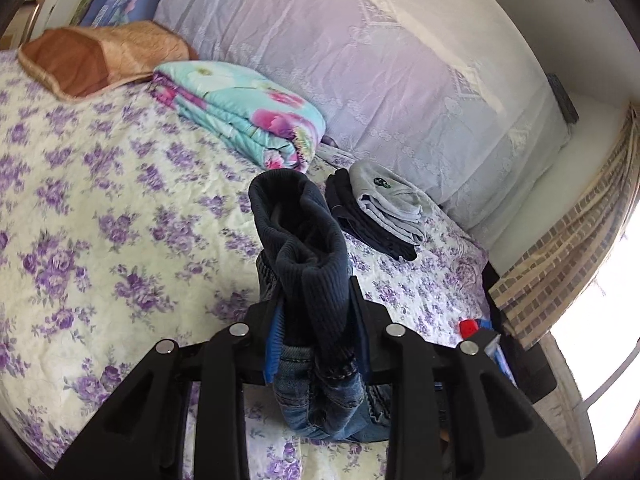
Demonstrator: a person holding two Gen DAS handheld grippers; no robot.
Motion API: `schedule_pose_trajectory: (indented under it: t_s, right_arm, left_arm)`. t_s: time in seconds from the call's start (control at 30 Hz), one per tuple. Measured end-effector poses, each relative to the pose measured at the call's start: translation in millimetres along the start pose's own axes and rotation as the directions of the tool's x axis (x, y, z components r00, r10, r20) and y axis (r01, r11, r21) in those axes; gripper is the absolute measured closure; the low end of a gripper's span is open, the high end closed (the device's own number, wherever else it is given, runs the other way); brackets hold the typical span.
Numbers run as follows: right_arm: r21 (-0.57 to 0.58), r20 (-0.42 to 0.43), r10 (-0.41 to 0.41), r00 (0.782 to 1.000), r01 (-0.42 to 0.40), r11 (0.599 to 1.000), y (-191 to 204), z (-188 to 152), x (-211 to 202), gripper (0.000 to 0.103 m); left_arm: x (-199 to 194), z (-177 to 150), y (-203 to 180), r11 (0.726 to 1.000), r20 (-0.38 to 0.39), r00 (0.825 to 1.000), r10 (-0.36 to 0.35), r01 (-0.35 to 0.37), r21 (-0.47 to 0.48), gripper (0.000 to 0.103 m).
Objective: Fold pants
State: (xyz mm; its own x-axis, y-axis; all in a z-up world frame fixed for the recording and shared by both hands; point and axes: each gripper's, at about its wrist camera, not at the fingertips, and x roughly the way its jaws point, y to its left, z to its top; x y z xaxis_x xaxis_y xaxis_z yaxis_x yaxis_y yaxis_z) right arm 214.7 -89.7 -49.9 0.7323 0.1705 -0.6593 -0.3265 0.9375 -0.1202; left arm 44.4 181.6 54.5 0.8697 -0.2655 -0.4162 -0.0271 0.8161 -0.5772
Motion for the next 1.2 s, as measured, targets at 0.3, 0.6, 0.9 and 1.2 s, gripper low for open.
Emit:
schedule_pose_trajectory:
  t_s: [0.3, 0.6, 0.9, 1.2]
  right_arm:
    - [0.131, 0.085, 0.089, 0.992, -0.1, 0.986, -38.8, -30.8, -38.4, 0.004]
    - [0.334, 0.231, 0.024, 0.973, -0.103, 0.937, -115.3, -59.1, -95.5, 0.004]
    - [0.553, 0.211, -0.098, 0.973, -0.036, 0.833, -199.5, -122.5, -117.7, 0.004]
    - [0.594, 0.197, -0.103, 0.975, -0.035, 0.803, -219.2, -144.8, -112.1, 0.004]
  left_arm:
    - [3.0, -5.7, -9.7, 0.999, 0.015, 1.0, 0.016, -0.016, 0.04, 0.08]
    - [5.8, -28.5, -120.6, 0.944, 0.031, 0.998, -0.047, 0.034, 0.327, 0.081]
    - [91.9, -137.4, -258.9, 0.738, -0.168, 0.981, -0.099, 0.185, 0.649, 0.081]
    - [144.2, -223.7, -269.2, 0.602, -0.201, 0.978, 0.052, 0.13, 0.788, 0.08]
